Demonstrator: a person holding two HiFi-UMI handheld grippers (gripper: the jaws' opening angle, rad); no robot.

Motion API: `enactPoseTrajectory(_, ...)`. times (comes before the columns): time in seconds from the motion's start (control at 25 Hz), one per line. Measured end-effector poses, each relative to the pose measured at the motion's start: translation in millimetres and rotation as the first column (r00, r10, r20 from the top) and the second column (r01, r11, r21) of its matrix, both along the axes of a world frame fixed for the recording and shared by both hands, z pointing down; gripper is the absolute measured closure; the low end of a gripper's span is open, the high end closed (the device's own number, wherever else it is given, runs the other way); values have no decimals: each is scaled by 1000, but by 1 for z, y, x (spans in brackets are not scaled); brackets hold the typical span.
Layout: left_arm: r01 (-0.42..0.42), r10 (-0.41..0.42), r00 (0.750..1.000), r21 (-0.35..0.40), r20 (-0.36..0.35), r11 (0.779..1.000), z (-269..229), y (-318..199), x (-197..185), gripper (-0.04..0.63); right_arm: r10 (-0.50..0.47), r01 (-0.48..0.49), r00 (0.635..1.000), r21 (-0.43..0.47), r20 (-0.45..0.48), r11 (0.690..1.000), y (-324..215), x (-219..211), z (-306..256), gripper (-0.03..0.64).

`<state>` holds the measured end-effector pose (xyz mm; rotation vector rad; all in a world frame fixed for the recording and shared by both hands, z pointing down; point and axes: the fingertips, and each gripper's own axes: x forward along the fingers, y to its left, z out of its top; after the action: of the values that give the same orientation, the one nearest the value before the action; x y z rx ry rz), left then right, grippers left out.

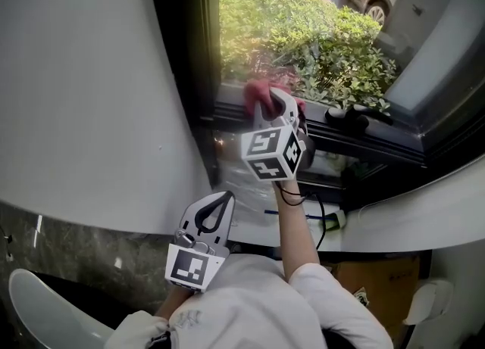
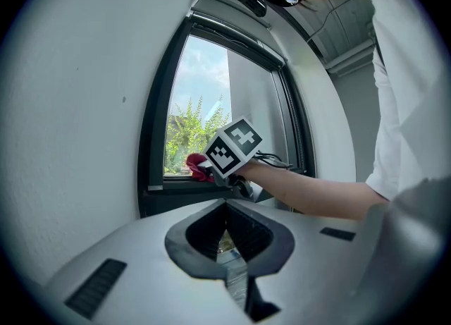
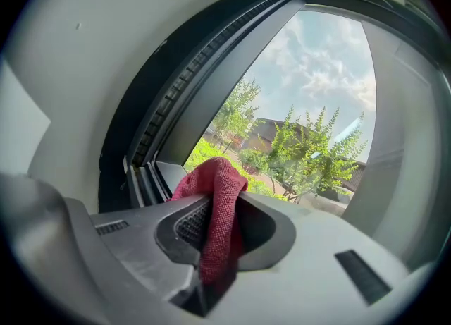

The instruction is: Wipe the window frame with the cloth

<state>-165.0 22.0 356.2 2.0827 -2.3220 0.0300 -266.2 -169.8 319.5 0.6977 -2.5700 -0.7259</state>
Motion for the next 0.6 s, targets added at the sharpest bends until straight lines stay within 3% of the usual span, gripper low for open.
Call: enactPoseTrajectory(0.6, -29, 29, 1000, -1, 4, 1000, 0, -3, 12, 586, 69, -68, 997, -40, 35, 997, -29, 38, 0, 552)
